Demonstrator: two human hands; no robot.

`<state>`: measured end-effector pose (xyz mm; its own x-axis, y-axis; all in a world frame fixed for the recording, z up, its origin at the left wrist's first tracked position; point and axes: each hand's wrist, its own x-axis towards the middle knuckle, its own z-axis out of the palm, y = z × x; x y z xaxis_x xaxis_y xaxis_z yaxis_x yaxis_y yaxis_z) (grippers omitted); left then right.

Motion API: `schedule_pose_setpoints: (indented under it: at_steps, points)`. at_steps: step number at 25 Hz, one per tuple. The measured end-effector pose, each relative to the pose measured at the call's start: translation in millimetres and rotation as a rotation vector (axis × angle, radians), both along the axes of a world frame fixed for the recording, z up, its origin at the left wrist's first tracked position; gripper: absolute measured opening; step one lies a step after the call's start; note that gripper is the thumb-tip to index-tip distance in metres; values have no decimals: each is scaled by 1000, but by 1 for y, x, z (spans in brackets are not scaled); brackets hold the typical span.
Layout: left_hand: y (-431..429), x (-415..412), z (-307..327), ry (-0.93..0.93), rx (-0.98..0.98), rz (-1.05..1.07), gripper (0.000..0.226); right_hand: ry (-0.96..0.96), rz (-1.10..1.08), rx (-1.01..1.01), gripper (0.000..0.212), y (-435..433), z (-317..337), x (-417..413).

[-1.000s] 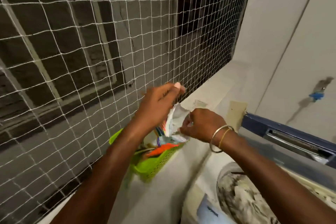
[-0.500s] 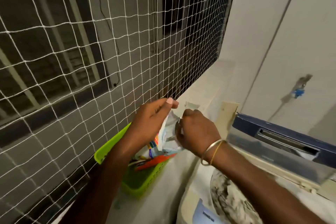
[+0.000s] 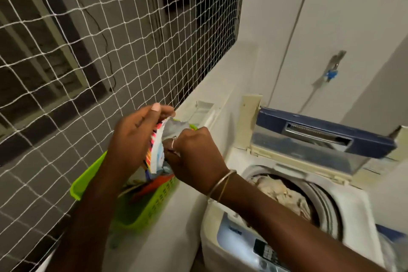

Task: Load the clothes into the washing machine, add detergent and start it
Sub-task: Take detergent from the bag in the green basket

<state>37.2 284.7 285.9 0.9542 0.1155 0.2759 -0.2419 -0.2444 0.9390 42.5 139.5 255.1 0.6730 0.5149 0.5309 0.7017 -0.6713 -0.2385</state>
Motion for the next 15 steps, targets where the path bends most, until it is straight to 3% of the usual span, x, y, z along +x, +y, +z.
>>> schedule_pose_setpoints:
  at_steps: [5, 11, 15]
  points:
    - [6, 1, 0, 14, 66, 9, 39, -72, -95, -28, 14, -8, 3, 12]
    - [10, 1, -2, 10, 41, 0, 38, 12, 31, -42, 18, 0, -3, 22]
    - [11, -1, -3, 6, 8, -2, 38, 118, 92, 123, 19, 1, 1, 21]
